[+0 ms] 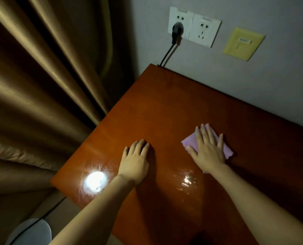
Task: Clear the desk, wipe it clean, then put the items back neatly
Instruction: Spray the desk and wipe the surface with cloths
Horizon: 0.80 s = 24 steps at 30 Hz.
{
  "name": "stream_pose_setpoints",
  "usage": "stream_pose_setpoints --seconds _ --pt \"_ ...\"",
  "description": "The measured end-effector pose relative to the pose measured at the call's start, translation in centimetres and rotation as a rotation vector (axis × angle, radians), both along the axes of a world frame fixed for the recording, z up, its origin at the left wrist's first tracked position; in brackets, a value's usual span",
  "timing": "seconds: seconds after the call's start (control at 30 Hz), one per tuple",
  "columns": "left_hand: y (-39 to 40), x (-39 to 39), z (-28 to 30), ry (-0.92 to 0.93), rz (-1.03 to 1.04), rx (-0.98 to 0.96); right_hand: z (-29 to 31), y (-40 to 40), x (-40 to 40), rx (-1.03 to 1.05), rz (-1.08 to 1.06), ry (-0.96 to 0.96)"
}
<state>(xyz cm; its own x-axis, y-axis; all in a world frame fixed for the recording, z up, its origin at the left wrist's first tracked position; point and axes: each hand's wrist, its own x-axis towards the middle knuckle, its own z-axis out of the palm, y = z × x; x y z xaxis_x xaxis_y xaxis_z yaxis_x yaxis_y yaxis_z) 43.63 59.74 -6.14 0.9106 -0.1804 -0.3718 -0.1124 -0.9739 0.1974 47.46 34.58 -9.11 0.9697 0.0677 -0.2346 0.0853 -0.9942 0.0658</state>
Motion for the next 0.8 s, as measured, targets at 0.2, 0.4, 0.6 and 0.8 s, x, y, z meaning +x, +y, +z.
stream_pose_setpoints --seconds 0.2,0.4,0.6,0.8 --pt "0.6 -2.8 -0.2 -0.013 -0.011 0.021 0.3 7.2 2.1 0.115 -0.234 -0.022" --pt "1.3 -4.9 -0.4 -0.031 -0.005 0.059 -0.5 7.2 -5.5 0.100 0.212 -0.010" --pt "1.2 -6.3 -0.1 -0.024 0.016 -0.004 -0.2 0.4 -6.4 0.001 0.174 0.023" --pt "2.9 -9.2 -0.7 -0.044 -0.010 0.010 0.1 7.5 -3.8 0.109 -0.219 -0.020"
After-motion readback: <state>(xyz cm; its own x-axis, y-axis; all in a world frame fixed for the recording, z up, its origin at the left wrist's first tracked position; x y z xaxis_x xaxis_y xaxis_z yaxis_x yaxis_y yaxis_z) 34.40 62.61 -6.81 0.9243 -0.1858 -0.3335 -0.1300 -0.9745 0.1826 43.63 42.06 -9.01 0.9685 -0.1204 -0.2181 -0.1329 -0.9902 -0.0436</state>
